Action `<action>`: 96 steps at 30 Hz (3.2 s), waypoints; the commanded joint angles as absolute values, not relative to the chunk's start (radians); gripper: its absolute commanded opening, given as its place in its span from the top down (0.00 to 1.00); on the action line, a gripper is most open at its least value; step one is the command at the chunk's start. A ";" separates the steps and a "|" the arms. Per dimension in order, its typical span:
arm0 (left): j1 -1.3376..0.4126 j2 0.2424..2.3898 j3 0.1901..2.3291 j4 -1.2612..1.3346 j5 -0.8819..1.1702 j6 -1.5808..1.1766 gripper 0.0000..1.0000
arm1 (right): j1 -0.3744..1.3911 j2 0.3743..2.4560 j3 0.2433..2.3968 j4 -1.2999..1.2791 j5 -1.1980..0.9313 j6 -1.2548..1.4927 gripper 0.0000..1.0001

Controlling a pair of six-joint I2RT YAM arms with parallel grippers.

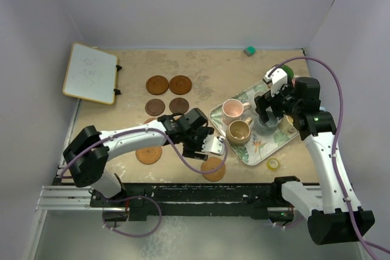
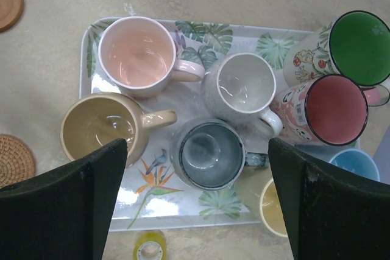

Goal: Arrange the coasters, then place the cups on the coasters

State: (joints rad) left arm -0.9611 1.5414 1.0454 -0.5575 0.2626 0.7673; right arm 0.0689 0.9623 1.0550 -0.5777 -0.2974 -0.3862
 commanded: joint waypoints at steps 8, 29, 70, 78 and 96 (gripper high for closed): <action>-1.110 1.690 1.117 -0.296 0.278 0.575 0.33 | 0.042 0.956 1.059 -0.561 -0.303 -0.393 0.00; -1.131 1.768 1.036 -0.300 0.216 0.564 0.36 | 0.040 0.948 1.058 -0.563 -0.308 -0.398 0.00; -0.863 1.500 0.763 -0.462 -0.051 0.808 0.39 | 0.040 0.946 1.061 -0.566 -0.316 -0.398 0.00; -0.855 1.496 0.777 -0.457 -0.055 0.802 0.39 | 0.039 0.947 1.061 -0.568 -0.318 -0.397 0.00; -0.830 1.498 0.808 -0.455 -0.034 0.802 0.39 | 0.039 0.952 1.062 -0.570 -0.322 -0.398 0.00</action>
State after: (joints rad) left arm -0.8543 1.4937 0.7967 -0.3897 0.0010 0.7792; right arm 0.0444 0.9619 1.0550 -0.5781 -0.3050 -0.3893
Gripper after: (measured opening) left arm 0.608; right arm 0.998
